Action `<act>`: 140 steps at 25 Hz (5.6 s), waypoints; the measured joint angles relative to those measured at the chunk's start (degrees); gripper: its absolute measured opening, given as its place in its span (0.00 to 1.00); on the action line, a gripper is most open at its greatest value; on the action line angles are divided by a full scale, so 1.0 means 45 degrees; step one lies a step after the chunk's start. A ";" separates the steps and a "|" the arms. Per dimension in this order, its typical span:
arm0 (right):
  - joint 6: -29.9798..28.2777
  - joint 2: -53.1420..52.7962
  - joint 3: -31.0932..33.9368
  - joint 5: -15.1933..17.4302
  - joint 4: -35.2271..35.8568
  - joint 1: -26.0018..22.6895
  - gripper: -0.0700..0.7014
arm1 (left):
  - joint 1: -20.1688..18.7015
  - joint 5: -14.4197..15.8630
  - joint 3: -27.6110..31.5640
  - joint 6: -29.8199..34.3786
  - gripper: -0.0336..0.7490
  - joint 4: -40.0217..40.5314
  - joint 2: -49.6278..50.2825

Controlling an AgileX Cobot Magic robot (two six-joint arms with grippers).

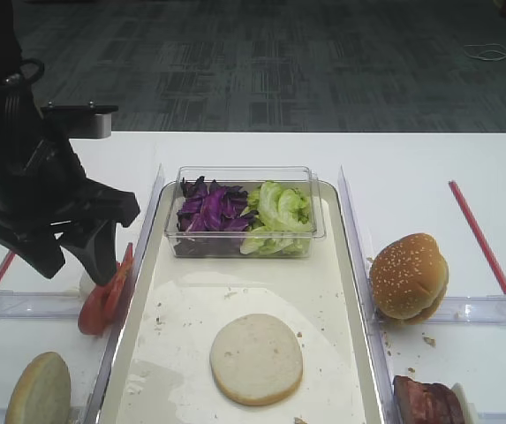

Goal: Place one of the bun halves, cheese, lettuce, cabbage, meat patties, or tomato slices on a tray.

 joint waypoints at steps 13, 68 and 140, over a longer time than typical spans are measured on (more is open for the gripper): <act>-0.0103 0.0000 0.0000 0.0000 0.0000 0.0000 0.78 | 0.1665 0.0068 -0.0049 0.0026 0.58 0.1095 0.0000; -0.0103 0.0000 0.0000 0.0000 0.0023 0.0000 0.78 | 0.3924 -0.2312 0.8329 0.1147 0.58 0.1350 -0.8414; -0.0047 0.0000 0.0000 0.0000 0.0023 0.0000 0.78 | 0.3924 -0.0333 0.8677 0.0004 0.57 0.2248 -1.9776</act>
